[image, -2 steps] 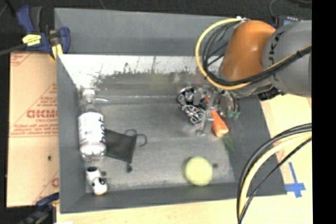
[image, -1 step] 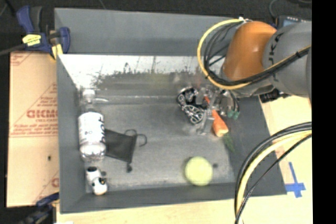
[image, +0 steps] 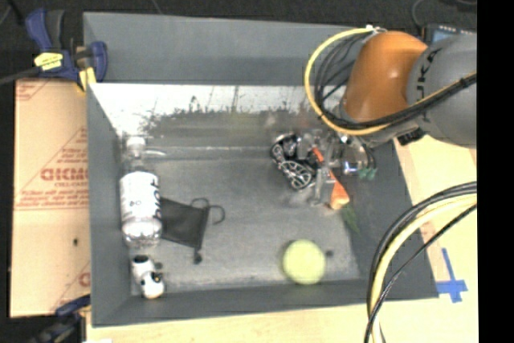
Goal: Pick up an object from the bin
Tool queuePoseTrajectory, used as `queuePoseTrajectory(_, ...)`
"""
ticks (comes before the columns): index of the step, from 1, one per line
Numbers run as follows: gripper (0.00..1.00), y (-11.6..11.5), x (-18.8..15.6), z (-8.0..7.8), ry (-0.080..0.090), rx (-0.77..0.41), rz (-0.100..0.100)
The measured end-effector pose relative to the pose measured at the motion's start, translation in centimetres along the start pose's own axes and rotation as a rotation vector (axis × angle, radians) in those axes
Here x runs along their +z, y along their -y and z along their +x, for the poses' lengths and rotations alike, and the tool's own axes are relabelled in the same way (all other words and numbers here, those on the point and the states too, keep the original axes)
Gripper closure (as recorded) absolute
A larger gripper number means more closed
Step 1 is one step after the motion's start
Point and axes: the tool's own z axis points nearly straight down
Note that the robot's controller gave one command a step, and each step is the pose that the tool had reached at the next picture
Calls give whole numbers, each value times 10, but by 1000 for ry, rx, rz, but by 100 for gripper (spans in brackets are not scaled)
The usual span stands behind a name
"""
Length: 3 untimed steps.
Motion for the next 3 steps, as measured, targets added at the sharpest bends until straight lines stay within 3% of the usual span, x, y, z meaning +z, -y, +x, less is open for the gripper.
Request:
queuePoseTrajectory(1, 100, 24, 28, -2, -1, 262, 1)
queuePoseTrajectory(3, 100, 23, 25, -1, 0, 270, 1)
